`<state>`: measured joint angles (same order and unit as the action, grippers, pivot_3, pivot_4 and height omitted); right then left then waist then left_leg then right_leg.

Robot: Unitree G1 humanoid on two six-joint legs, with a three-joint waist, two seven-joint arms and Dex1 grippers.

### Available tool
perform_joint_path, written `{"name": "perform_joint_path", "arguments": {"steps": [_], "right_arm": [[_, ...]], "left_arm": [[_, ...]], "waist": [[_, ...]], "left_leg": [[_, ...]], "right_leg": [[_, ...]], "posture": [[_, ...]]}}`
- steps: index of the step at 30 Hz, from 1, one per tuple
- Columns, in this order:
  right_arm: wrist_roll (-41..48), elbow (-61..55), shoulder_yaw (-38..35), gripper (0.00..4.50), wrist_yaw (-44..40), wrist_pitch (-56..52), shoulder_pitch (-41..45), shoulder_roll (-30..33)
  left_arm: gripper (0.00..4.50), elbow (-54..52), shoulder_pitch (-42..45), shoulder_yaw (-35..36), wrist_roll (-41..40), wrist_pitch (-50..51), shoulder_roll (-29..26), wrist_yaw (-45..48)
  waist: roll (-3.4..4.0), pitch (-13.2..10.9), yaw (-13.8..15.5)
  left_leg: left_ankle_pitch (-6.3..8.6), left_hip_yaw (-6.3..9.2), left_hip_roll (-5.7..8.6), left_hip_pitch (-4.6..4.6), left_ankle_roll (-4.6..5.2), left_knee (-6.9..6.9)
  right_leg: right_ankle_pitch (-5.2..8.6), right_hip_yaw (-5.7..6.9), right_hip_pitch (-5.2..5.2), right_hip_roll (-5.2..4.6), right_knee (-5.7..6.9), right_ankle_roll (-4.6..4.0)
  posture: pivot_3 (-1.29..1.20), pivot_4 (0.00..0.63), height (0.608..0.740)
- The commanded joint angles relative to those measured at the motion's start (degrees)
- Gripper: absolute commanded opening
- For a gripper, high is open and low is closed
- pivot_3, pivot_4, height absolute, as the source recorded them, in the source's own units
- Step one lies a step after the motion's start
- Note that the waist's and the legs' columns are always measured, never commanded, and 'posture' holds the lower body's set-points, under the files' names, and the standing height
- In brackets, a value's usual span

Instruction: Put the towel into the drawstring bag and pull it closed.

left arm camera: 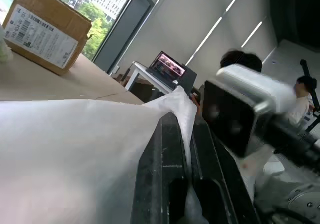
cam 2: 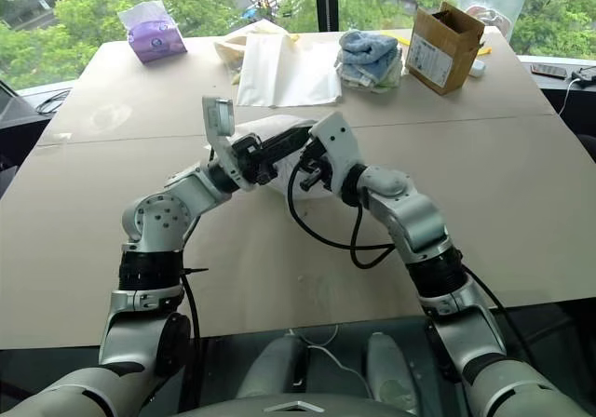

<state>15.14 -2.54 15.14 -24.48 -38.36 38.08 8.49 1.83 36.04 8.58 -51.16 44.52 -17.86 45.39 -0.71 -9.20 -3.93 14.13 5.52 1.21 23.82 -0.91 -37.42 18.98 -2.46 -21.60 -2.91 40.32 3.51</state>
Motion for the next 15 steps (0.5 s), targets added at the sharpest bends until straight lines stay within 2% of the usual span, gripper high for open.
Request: {"name": "perform_joint_path", "arguments": {"steps": [1, 6, 15], "right_arm": [[0.36, -3.29, -1.13, 1.07, -1.44, -0.91, -0.05, 1.07], [5.63, -14.52, -5.88, 3.47, -4.09, -6.78, -3.13, 5.63], [18.88, -27.59, -19.86, 3.47, -6.82, -12.66, -6.21, 12.35]], "left_arm": [[0.00, -0.55, 1.28, 1.31, -0.15, -1.56, 0.12, 0.28], [0.00, -0.10, 0.20, 1.62, 0.42, -2.01, -0.42, 0.67], [0.00, 1.29, 0.64, 1.24, 0.87, -2.59, -0.37, 1.04]], "waist": [[0.00, 0.00, 0.02], [0.00, 0.00, 0.07], [0.00, 0.00, 0.12]], "left_leg": [[0.00, 0.00, 0.00, 0.01, 0.00, 0.00], [0.00, 0.05, 0.00, 0.01, 0.00, 0.00], [0.01, 0.03, 0.00, 0.01, 0.01, 0.01]], "right_leg": [[0.00, 0.00, 0.00, -0.01, -0.01, 0.00], [0.00, 0.03, 0.01, -0.02, -0.02, 0.00], [0.00, 0.02, 0.03, -0.01, -0.01, 0.00]], "posture": [[0.00, 0.150, 0.740], [0.00, 0.150, 0.740], [0.00, 0.150, 0.740]]}}
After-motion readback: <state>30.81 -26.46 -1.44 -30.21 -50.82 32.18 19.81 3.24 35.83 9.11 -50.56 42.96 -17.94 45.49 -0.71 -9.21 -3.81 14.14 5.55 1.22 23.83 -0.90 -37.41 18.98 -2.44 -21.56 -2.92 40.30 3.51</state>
